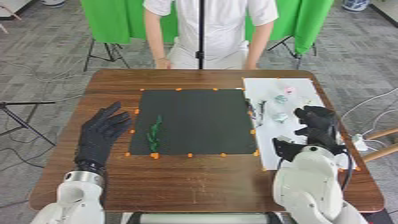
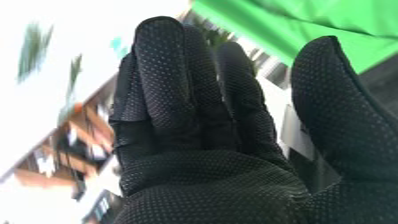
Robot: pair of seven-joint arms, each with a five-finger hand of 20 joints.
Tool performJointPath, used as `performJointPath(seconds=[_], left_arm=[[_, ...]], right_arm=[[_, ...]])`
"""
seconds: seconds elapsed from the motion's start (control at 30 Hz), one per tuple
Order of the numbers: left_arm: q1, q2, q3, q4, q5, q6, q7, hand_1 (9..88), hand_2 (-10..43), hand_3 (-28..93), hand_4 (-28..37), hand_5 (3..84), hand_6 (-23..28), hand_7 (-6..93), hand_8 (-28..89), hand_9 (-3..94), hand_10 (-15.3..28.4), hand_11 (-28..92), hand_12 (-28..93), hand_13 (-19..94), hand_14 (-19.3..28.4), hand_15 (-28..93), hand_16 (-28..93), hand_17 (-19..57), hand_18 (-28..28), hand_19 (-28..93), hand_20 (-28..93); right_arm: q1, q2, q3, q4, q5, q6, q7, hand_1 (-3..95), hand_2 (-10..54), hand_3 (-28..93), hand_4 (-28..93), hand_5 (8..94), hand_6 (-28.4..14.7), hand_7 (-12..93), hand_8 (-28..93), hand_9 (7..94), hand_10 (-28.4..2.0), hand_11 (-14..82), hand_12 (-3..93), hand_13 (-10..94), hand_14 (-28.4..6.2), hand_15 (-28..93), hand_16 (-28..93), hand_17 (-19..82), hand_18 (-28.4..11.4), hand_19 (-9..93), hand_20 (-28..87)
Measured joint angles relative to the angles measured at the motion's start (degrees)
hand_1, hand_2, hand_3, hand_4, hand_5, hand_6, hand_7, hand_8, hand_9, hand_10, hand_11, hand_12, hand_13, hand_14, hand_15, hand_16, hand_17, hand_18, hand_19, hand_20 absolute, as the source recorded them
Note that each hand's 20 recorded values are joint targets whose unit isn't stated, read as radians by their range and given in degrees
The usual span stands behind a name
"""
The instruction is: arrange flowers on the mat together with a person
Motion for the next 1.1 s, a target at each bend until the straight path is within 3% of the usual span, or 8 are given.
performJointPath(seconds=[0.13,0.27,0.4,0.53,0.73,0.97,1.1], left_arm=[[0.00,0.03,-0.04,0.00,-0.04,0.02,0.02,23.8,12.0,76,-26.2,40.6,12.6,12.2,-9,39.9,23.4,32,9,29,28.3,58,-13,-5.9,24.9,69,-9],[0.01,0.08,-0.04,-0.01,-0.07,0.05,0.06,23.8,11.9,76,-26.2,40.7,12.6,12.2,-9,40.0,23.3,32,9,29,28.3,58,-13,-5.9,24.9,69,-9],[0.02,0.11,-0.05,-0.01,-0.09,0.06,0.10,23.8,11.9,76,-26.2,40.7,12.6,12.3,-9,39.9,23.4,32,9,29,28.3,58,-13,-5.9,24.9,69,-9],[0.02,0.19,-0.05,-0.03,-0.15,0.11,0.13,23.8,11.9,76,-26.2,40.7,12.6,12.2,-9,39.9,23.4,32,9,29,28.3,58,-13,-5.9,24.9,69,-9],[-0.06,0.26,-0.02,-0.03,-0.16,0.12,0.21,23.8,11.9,76,-26.1,40.7,12.6,12.3,-9,39.9,23.3,32,9,29,28.3,59,-13,-5.9,24.9,69,-9],[-0.06,0.34,-0.02,-0.03,-0.32,0.13,0.39,23.8,11.9,76,-26.2,40.9,12.8,12.2,-9,39.9,23.4,32,9,29,28.3,59,-13,-5.9,24.9,68,-9],[-0.04,0.37,-0.02,-0.03,-1.53,0.12,0.89,23.8,11.9,76,-26.2,41.0,12.7,12.2,-9,40.0,23.4,32,9,29,28.2,59,-13,-6.0,24.9,68,-9]], right_arm=[[-1.67,0.82,2.70,-0.92,-9.03,-9.65,8.78,30.0,-3.0,88,-27,49.0,-4.9,18,-15,54.8,-18.2,22.7,11.8,58,-14.0,68,5,24,-20.6,88,9],[-4.47,1.49,6.00,-1.49,-18.48,-14.80,13.00,30.7,-4.3,88,-27,47.7,-4.6,17,-15,52.6,-18.1,20.3,11.3,57,-13.9,67,5,24,-20.7,88,8],[-6.45,1.61,9.57,-1.82,-20.60,-20.87,12.28,31.7,-5.0,88,-27,47.3,-4.7,17,-15,52.4,-17.9,19.3,11.4,56,-13.9,66,5,23,-20.6,88,7],[-6.87,1.05,13.52,-1.35,-13.54,-27.42,9.07,32.6,-5.6,87,-28,47.1,-4.5,16,-14,52.4,-17.6,18.6,11.5,56,-13.8,65,5,23,-20.4,88,7],[-5.81,0.83,15.13,2.01,-7.91,-30.08,6.49,33.2,-6.7,88,-28,46.9,-4.2,16,-14,51.9,-16.9,17.6,11.5,56,-13.6,65,5,23,-20.3,88,6],[-5.59,0.15,17.08,2.86,-6.42,-37.37,5.13,34.2,-7.5,88,-28,46.2,-4.0,15,-14,51.9,-16.5,17.3,11.6,56,-13.5,64,5,23,-20.2,87,6],[-5.63,-0.76,17.42,3.05,-4.08,-40.00,3.98,34.6,-7.5,88,-28,46.3,-3.8,15,-14,52.3,-16.2,17.2,11.7,56,-13.5,64,5,23,-20.2,87,6]])
